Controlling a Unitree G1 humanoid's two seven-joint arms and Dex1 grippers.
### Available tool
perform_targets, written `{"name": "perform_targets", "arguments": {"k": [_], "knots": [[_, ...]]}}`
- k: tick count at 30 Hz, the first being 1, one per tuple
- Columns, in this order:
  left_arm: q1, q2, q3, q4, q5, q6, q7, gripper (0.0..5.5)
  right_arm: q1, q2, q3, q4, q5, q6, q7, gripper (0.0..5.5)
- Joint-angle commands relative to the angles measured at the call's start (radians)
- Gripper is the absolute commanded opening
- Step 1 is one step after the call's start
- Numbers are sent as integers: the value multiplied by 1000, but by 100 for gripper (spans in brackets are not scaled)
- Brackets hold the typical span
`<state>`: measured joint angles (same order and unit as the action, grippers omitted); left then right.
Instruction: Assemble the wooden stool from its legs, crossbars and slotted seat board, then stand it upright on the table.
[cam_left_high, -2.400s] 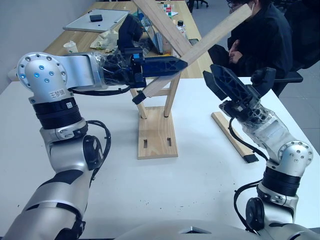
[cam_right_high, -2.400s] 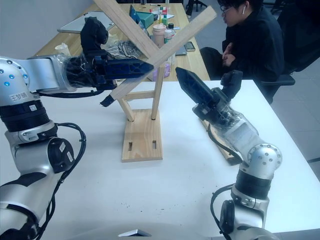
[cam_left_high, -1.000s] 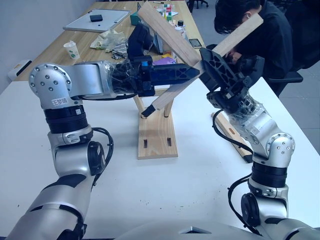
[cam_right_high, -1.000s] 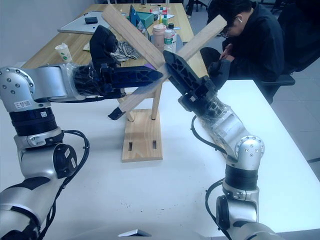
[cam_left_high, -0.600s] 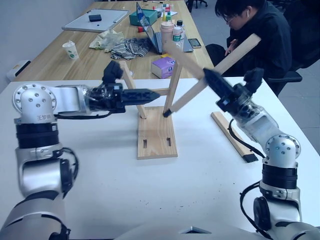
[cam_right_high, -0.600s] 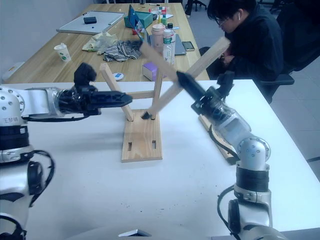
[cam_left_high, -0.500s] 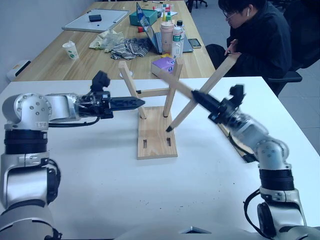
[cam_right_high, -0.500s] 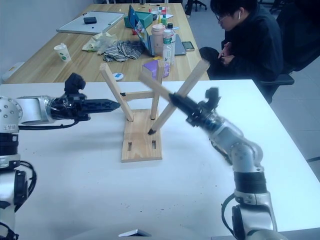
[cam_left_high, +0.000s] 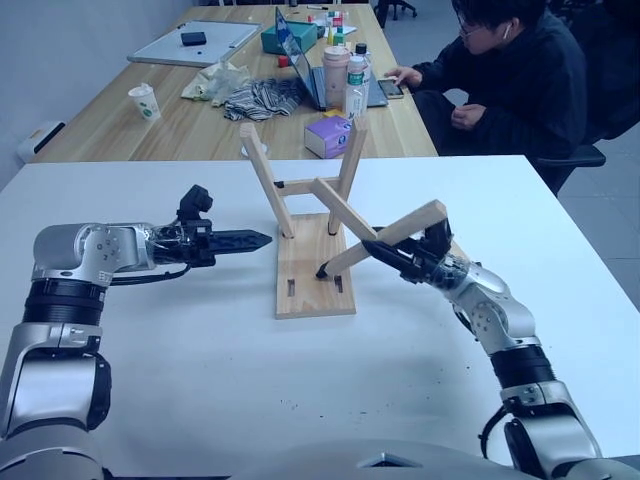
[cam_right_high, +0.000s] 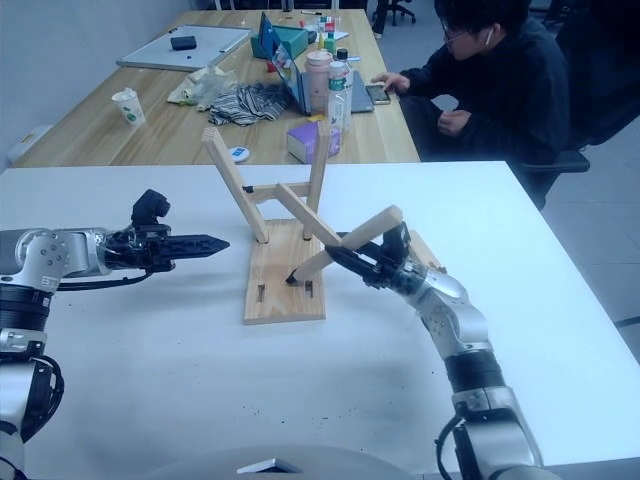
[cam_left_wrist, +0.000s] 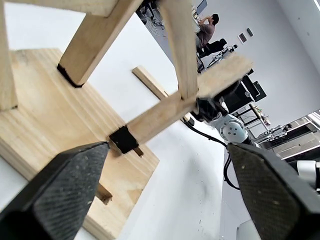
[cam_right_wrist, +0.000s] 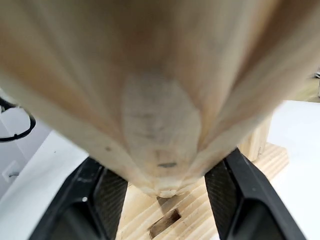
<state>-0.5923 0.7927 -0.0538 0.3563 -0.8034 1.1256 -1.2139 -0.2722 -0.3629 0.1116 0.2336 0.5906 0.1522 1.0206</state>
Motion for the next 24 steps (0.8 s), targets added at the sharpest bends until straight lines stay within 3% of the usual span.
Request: {"name": "perform_targets", "arguments": {"k": [1, 11, 18, 24], "knots": [[5, -15, 9, 1, 30, -10, -3, 435, 116, -166, 95, -12, -163, 60, 80, 204], [69, -73, 94, -41, 20, 7, 71, 435, 49, -342, 59, -145, -58, 186, 170, 204], [92, -97, 131, -59, 22, 15, 109, 435, -4, -320, -57, -205, 81, 321, 117, 204], [87, -99, 132, -42, 39, 6, 114, 435, 10, -346, -85, -272, 78, 348, 127, 203]]}}
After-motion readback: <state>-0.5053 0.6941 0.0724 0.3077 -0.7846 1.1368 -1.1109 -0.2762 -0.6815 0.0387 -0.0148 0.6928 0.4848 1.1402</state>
